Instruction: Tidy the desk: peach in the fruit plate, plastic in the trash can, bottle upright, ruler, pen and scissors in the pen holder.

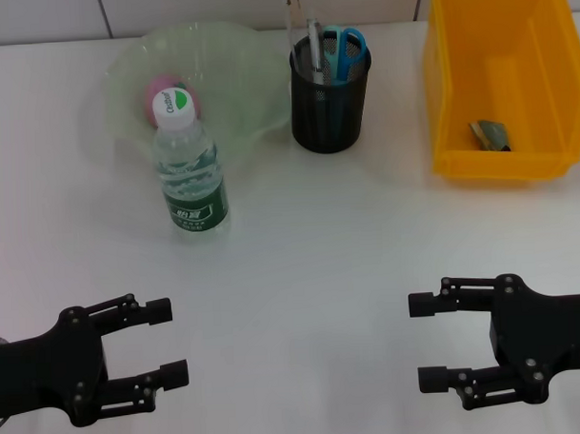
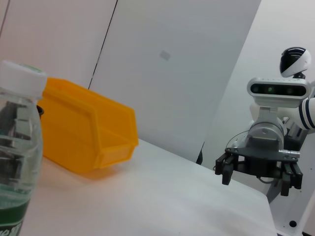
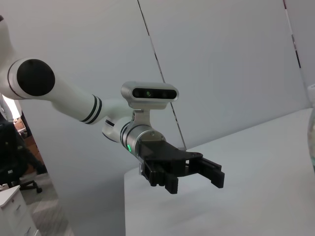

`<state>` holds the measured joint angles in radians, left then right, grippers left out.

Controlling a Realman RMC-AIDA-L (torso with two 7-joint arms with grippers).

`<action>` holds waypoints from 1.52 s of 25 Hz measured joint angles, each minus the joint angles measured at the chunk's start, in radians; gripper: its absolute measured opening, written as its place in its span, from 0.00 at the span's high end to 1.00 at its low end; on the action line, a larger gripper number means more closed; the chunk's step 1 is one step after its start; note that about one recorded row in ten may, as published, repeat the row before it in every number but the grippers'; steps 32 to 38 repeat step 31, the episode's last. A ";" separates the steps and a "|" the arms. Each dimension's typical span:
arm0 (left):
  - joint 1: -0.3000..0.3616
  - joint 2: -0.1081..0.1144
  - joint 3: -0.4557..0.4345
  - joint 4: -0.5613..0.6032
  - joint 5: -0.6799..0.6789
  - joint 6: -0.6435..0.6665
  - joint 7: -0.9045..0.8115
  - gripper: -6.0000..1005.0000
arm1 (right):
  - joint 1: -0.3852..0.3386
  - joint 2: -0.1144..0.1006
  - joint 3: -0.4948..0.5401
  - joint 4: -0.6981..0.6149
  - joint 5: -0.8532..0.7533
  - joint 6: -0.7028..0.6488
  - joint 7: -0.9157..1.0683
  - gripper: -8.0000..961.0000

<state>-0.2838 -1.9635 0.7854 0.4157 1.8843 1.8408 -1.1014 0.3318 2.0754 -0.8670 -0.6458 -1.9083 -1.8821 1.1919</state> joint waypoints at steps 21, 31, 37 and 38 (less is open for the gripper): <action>-0.014 -0.003 0.000 0.001 0.001 0.003 -0.012 0.20 | 0.000 0.000 -0.001 0.000 0.000 0.000 0.000 0.20; -0.017 -0.003 0.002 0.002 0.001 0.003 -0.014 0.20 | 0.002 0.000 -0.001 0.000 0.000 0.000 0.000 0.20; -0.017 -0.003 0.002 0.002 0.001 0.003 -0.014 0.20 | 0.002 0.000 -0.001 0.000 0.000 0.000 0.000 0.20; -0.017 -0.003 0.002 0.002 0.001 0.003 -0.014 0.20 | 0.002 0.000 -0.001 0.000 0.000 0.000 0.000 0.20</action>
